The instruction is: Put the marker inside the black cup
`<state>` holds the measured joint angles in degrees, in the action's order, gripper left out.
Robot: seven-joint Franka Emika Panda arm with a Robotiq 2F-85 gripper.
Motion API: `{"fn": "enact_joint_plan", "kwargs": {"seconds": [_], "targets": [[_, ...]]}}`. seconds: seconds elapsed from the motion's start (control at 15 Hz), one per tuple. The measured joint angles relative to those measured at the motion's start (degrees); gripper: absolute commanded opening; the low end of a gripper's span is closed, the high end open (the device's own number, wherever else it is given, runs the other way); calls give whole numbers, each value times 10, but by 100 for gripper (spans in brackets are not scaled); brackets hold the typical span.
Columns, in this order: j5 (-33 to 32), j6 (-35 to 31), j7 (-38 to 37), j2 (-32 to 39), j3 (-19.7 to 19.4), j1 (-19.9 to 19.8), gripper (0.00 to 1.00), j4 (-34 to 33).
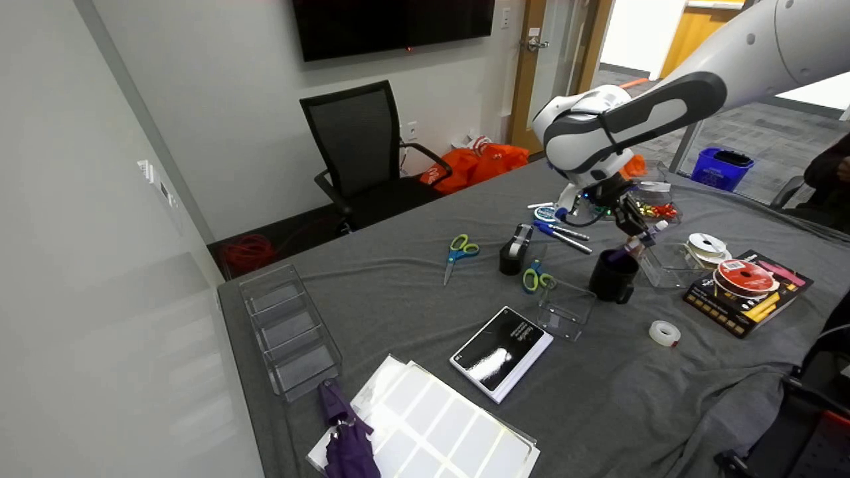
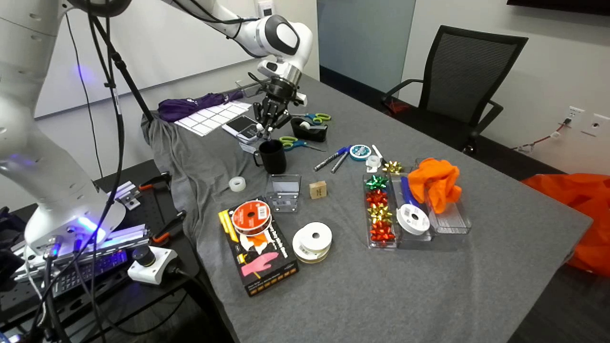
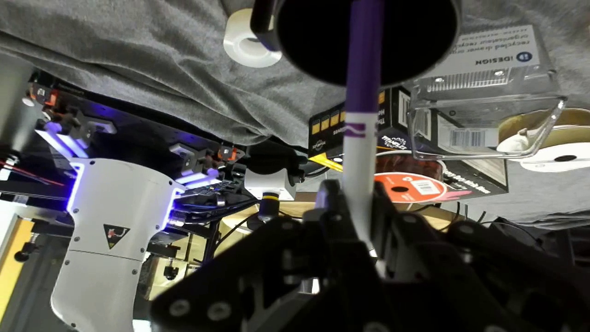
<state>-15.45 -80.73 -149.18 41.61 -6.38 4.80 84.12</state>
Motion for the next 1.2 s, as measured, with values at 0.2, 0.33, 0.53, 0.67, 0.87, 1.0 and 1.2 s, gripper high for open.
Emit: {"fn": "enact_joint_plan", "kwargs": {"seconds": [0.2,0.33,0.53,0.67,0.87,1.0,1.2], "targets": [[15,0,-1,27,-36,24,4,-17],[27,0,-1,44,-67,46,4,-25],[47,-1,-1,68,-116,82,48,-33],[59,-1,-1,82,-147,106,63,-37],[70,-2,-1,95,-173,129,83,-41],[71,-3,-1,99,-179,136,97,-42],[71,-14,1,98,-177,138,100,-43]]}}
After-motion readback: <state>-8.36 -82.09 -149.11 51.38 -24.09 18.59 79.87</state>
